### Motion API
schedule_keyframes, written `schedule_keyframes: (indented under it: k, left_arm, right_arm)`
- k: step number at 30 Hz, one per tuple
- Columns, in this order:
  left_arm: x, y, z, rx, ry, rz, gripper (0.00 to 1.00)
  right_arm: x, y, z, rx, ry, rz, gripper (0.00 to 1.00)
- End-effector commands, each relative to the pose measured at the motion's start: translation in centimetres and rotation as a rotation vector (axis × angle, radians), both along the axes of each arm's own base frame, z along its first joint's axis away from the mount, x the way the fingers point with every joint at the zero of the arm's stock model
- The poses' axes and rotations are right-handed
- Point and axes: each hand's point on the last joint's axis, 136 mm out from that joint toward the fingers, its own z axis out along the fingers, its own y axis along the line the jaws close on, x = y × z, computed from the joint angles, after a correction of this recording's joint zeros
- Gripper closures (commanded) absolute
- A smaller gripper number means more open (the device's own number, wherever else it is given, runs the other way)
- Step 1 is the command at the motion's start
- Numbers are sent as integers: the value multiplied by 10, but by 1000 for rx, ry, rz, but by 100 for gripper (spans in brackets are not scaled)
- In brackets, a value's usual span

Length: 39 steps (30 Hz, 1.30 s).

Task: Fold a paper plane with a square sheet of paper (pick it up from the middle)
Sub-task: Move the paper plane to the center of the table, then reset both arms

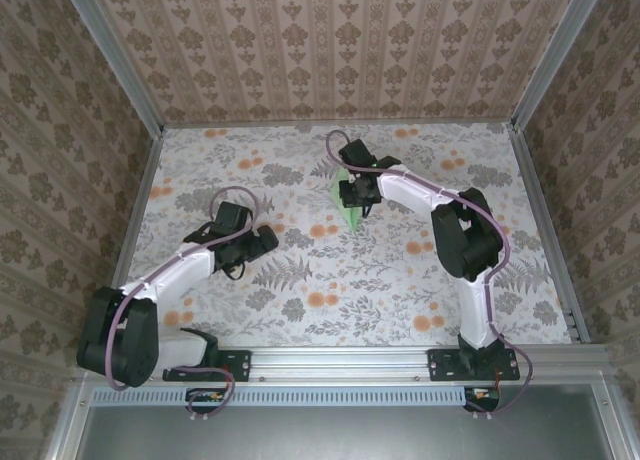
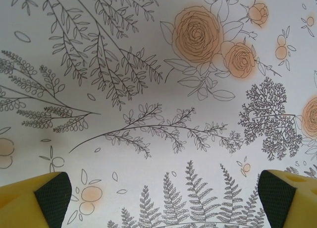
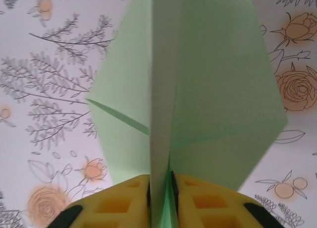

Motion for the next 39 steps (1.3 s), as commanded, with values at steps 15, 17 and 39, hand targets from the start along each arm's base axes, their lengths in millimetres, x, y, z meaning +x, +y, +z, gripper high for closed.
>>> schedule_keyframes:
  k: [15, 17, 39]
  left_arm:
    - [58, 42, 48, 112, -119, 20, 0]
    - [66, 57, 56, 164, -145, 29, 0]
    - [87, 185, 66, 564, -442, 166, 0]
  right_arm:
    - [-1, -26, 77, 26, -91, -115, 45]
    - [-1, -46, 97, 27, -162, -170, 37]
    - [-75, -303, 77, -348, -629, -710, 3]
